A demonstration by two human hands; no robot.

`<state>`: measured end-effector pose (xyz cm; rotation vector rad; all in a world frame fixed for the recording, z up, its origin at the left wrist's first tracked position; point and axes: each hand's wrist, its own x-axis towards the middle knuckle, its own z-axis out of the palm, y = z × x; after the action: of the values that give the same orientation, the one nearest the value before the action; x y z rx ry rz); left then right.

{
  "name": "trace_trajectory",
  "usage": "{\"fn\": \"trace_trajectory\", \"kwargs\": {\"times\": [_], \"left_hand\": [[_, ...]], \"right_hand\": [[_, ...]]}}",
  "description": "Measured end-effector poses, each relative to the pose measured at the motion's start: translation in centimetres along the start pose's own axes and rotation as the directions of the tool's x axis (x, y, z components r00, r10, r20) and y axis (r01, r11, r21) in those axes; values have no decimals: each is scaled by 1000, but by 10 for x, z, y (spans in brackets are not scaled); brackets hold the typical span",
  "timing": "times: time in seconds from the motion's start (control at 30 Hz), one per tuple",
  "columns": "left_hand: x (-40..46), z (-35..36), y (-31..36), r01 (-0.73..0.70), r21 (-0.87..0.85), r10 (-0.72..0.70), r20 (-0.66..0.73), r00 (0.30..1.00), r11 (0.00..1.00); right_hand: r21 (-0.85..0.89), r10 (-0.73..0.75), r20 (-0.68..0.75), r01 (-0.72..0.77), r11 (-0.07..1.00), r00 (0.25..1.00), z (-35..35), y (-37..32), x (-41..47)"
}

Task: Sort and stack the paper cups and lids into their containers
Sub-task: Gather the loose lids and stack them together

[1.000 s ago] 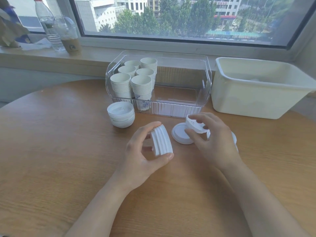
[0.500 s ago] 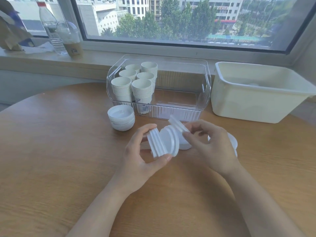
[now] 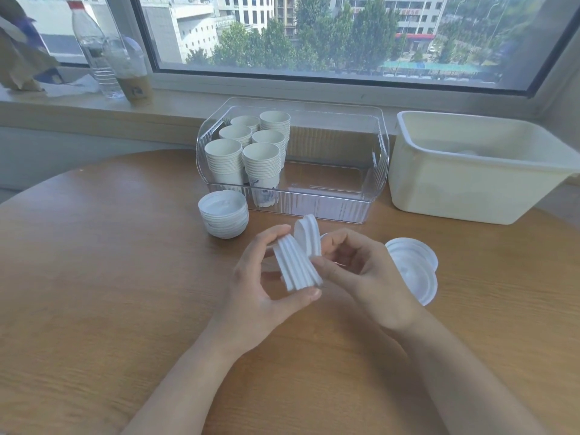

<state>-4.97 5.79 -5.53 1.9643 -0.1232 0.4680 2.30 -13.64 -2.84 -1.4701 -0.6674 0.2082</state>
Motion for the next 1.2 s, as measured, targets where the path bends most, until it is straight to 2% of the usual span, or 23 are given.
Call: {"fn": "trace_trajectory", "kwargs": {"times": [0.3,0.5,0.73,0.87,1.0,1.2], "left_hand": [[2,-1,-2,-21,13,22,-80,997,1000],[1,-1,-2,-19,18,20,-77,997,1000],[1,-2,0,-6,-36,6,5,1000,999],[0,-3,3,-14,-52,16,41,999,999],[-1,-4,6,-26,-41,29,87,996,999],[-2,-2,12,-10,-81,17,91,996,997]], "right_hand": [[4,5,45,-5,1000,999,-3,0,0],[16,54,170,-58,998,984,-6,-4,-3],[-11,75,180,-74,997,981,-7,-3,-2],[-5,101,129,-102,995,986,-10,-2,-1],[-67,155,275,-142,988,949,-14,-6,-1],[-71,191,215,-180,981,958,-14,-9,-1]]}}
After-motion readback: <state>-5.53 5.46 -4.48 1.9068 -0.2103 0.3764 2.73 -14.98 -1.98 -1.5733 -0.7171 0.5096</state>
